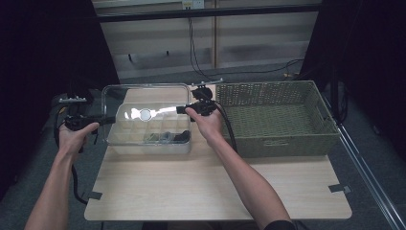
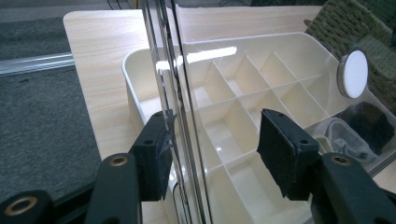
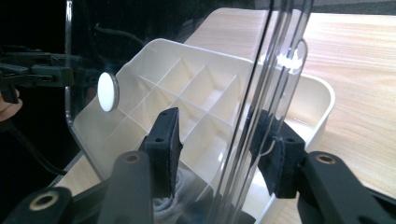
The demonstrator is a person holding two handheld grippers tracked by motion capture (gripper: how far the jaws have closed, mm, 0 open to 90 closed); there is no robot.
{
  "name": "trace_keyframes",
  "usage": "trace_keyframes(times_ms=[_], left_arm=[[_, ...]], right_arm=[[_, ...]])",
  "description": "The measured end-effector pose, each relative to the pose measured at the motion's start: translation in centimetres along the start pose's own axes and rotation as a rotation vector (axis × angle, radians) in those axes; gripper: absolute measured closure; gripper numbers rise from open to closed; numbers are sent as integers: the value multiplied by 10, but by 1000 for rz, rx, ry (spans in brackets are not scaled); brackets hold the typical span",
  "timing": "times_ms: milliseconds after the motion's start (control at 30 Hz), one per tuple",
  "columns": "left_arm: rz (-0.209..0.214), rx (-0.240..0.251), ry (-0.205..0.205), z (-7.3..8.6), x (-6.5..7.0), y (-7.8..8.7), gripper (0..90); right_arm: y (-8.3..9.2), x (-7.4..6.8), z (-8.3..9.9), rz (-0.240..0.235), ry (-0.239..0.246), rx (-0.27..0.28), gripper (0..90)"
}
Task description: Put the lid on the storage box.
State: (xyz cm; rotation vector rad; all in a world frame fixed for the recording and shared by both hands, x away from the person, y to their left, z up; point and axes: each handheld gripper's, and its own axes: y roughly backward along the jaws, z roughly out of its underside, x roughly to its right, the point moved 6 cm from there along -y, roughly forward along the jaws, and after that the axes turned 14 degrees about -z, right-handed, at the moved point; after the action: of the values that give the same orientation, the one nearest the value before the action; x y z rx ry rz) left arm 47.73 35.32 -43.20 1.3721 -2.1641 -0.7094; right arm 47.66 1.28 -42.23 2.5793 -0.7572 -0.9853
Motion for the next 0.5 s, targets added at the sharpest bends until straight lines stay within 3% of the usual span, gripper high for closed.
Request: trace_keyframes(times_ms=[33, 500], left_arm=[[3, 5, 16, 0, 0, -2, 458], [19, 1, 41, 3, -3, -16, 416]], right_arm=[[-1, 1, 0, 1, -4, 1, 529], [-13, 11, 5, 48, -37, 2, 448]])
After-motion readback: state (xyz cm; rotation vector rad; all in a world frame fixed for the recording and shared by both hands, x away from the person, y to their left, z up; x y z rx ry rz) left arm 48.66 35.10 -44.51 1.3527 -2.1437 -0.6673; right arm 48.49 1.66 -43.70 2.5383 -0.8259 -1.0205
